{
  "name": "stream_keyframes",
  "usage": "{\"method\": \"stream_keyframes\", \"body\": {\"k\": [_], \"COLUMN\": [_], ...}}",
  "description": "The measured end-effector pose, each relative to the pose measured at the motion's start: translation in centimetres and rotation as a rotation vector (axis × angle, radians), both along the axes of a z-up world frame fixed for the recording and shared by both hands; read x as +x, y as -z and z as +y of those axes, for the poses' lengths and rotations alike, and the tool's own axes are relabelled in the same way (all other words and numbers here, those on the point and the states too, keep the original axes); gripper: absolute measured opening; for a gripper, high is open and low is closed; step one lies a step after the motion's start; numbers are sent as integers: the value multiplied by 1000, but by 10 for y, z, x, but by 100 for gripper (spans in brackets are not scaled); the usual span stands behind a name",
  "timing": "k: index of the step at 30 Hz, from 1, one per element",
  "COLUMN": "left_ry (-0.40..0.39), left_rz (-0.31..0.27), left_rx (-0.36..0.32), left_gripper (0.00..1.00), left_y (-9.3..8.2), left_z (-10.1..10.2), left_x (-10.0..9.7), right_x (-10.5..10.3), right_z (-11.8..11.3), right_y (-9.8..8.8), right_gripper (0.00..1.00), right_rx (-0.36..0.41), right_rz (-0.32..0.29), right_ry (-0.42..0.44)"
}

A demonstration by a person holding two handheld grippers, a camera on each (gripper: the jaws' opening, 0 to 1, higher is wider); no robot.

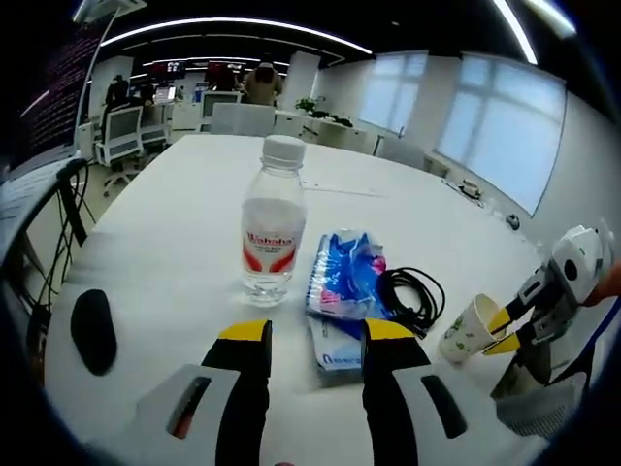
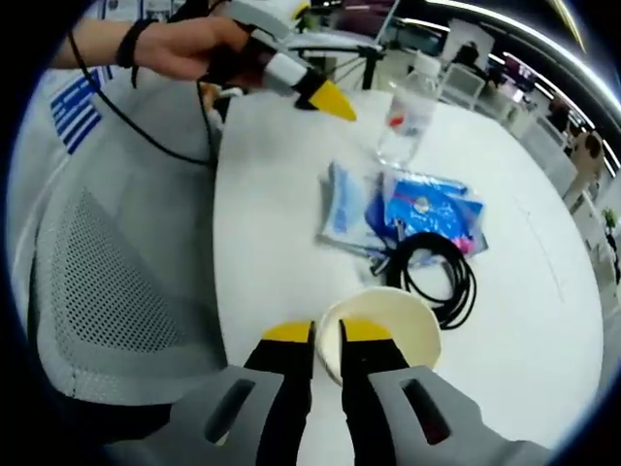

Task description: Arrange the tabletop items into an orderly group along one side of the table until the central work area is clear of visible clutter.

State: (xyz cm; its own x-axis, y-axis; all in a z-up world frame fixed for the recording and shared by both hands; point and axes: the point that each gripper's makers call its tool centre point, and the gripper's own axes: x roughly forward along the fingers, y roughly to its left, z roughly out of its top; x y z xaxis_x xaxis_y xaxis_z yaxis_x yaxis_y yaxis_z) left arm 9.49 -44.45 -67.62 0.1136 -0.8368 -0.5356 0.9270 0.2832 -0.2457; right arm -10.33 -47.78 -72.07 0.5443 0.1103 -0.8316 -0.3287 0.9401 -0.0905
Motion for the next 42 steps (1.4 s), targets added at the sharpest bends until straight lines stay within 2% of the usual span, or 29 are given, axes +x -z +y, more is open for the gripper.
{"method": "stream_keyframes", "body": {"k": [7, 15, 21, 24, 30, 35, 39, 42], "left_ry": [2, 5, 5, 6, 8, 11, 16, 21], "left_rz": [1, -1, 0, 0, -2, -2, -4, -7], "left_rx": [3, 1, 3, 3, 6, 11, 13, 16], "left_gripper": [35, 36, 37, 37, 37, 37, 37, 38], "left_y": [1, -1, 0, 0, 1, 2, 2, 2], "left_z": [0, -3, -3, -4, -5, -6, -8, -8], "left_x": [0, 1, 2, 2, 2, 1, 1, 1], "right_x": [0, -1, -7, -12, -10, -7, -7, -9], "right_z": [-3, -3, -6, -5, -7, -23, -42, -49], "right_y": [-3, -15, -21, -24, -48, -72, -79, -80], "right_gripper": [13, 18, 24, 30, 37, 42, 45, 45], "right_rx": [12, 36, 44, 78, 208, 333, 375, 378], "right_rz": [-10, -42, -40, -41, -141, -253, -314, -321], "right_ry": [18, 47, 63, 79, 194, 338, 430, 448]}}
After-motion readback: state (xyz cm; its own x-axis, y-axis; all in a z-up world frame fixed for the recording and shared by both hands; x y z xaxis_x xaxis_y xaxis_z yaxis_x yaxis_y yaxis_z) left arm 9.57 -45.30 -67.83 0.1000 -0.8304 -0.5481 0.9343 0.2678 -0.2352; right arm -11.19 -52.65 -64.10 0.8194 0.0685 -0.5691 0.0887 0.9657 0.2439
